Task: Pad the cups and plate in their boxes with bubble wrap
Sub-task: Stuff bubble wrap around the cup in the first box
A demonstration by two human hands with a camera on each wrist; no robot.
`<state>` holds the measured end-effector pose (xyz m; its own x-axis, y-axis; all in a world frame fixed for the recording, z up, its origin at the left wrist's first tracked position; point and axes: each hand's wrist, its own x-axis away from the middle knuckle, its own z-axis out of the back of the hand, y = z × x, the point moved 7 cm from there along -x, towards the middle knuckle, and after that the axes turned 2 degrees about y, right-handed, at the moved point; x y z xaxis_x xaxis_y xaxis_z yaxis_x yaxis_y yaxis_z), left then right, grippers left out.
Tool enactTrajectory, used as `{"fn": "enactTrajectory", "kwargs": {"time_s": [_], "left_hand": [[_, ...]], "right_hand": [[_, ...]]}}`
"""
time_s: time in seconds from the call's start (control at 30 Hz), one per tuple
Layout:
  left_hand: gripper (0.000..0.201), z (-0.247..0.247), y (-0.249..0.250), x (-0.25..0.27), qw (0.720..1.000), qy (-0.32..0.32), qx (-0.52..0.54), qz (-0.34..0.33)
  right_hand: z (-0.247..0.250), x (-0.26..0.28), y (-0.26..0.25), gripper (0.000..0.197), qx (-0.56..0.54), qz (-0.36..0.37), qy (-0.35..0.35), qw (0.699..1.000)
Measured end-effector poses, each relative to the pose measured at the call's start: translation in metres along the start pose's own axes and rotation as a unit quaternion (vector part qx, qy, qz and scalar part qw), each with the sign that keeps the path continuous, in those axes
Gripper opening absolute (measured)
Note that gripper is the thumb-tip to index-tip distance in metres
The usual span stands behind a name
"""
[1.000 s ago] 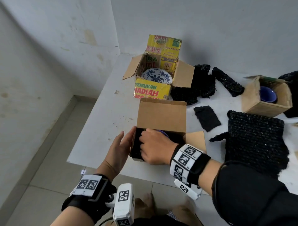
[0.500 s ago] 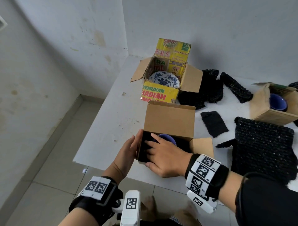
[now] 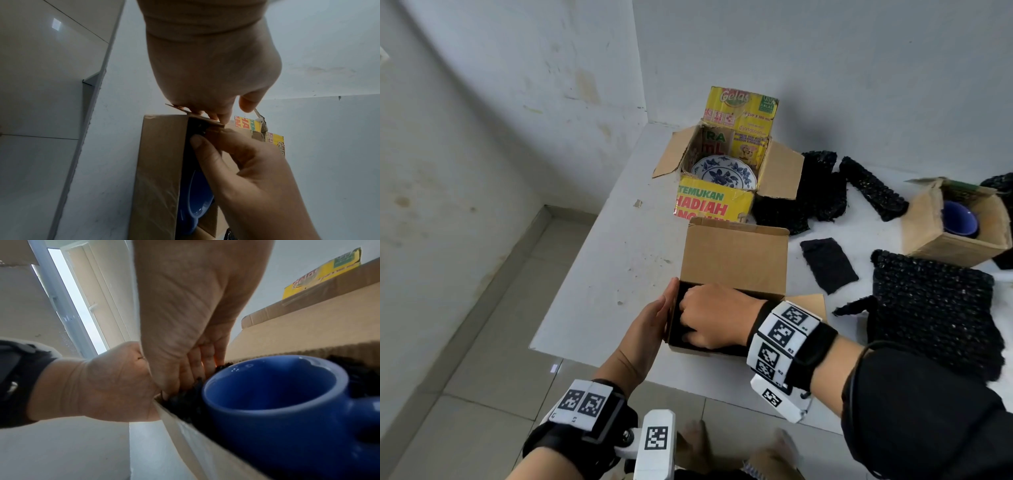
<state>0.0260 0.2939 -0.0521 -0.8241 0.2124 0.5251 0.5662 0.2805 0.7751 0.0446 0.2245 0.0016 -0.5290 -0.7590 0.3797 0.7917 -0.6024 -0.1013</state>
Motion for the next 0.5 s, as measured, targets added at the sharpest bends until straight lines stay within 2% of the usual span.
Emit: {"fn": "enactTrajectory", "kwargs": {"time_s": [0.2,0.27,0.4,0.47,0.5], "left_hand": [[0.049,0.003,-0.002,-0.002,1.000,0.001,0.005,-0.012],[0.049,0.002,-0.002,-0.001,1.000,0.009,0.013,-0.003],[0.047,0.006,-0.007,-0.005,0.993,0.006,0.109,0.035],[0.045,0.014,0.006,-0.002,0.998,0.038,-0.020,-0.055],[0.046,0.016,0.011,0.001,0.996,0.045,-0.040,-0.063]], "right_hand": [[-0.010,-0.008,-0.002,0.022,0.032,-0.045,-0.034,0.998],[-0.007,-0.011,-0.006,0.023,0.041,-0.058,-0.018,0.997],[-0.002,-0.006,-0.010,0.022,0.054,-0.029,0.041,0.997],[-0.004,0.002,-0.012,0.017,0.057,-0.014,0.092,0.994],[-0.006,0.006,-0.014,0.019,0.059,-0.008,0.122,0.991]]}}
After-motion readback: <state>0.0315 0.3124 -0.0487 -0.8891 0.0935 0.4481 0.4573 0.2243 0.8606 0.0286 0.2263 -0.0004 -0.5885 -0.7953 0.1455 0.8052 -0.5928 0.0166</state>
